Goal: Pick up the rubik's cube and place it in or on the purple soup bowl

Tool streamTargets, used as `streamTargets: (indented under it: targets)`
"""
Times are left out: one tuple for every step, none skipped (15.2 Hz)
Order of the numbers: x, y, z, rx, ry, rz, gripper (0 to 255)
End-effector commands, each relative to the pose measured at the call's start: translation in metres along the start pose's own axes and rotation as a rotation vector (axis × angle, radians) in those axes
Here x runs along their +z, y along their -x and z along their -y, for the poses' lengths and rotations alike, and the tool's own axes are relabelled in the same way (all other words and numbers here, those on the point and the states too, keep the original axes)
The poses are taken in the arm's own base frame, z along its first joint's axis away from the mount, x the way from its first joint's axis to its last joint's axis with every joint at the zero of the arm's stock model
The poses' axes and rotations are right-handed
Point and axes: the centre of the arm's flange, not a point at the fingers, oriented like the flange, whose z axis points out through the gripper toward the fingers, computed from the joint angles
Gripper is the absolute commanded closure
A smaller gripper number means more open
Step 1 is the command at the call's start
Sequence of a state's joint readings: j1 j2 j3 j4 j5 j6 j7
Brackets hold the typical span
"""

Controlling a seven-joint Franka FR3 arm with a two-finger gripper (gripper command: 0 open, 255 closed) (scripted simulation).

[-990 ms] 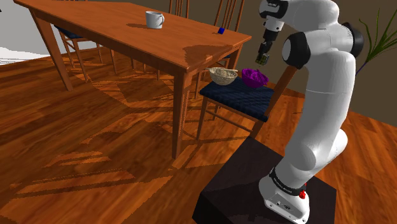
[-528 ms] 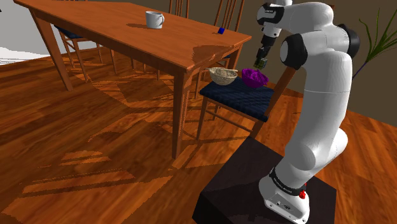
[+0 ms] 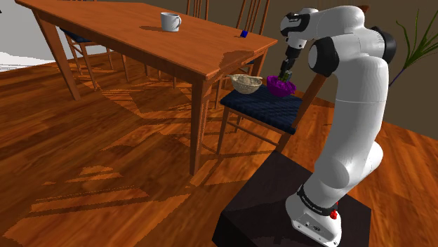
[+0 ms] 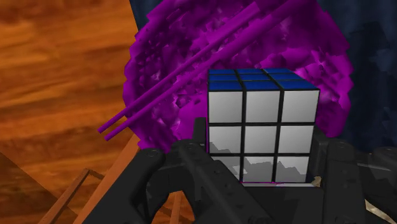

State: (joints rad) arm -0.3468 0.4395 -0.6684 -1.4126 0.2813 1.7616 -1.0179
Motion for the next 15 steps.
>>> streamTargets:
  targets:
    - [0.007, 0.003, -0.004, 0.009, -0.007, 0.012, 255]
    - [0.007, 0.003, -0.004, 0.009, -0.007, 0.012, 255]
    - [0.007, 0.003, -0.004, 0.009, -0.007, 0.012, 255]
    - [0.007, 0.003, -0.004, 0.009, -0.007, 0.012, 255]
    - [0.007, 0.003, -0.004, 0.009, -0.007, 0.012, 255]
    - [0.008, 0.003, -0.004, 0.009, -0.007, 0.012, 0]
    - [0.007, 0.004, -0.004, 0.009, -0.007, 0.012, 0]
    - [0.007, 0.004, -0.004, 0.009, -0.007, 0.011, 0]
    - [0.006, 0.003, -0.003, 0.009, -0.007, 0.011, 0]
    - [0.007, 0.003, -0.003, 0.009, -0.007, 0.012, 0]
    - [0.007, 0.003, -0.004, 0.009, -0.007, 0.012, 0]
    - [-0.006, 0.003, -0.004, 0.009, -0.007, 0.012, 0]
    - [-0.019, 0.003, -0.004, 0.009, -0.007, 0.012, 0]
    - [-0.033, 0.003, -0.005, 0.009, -0.007, 0.012, 0]
    - [-0.043, 0.003, -0.005, 0.009, -0.007, 0.012, 0]
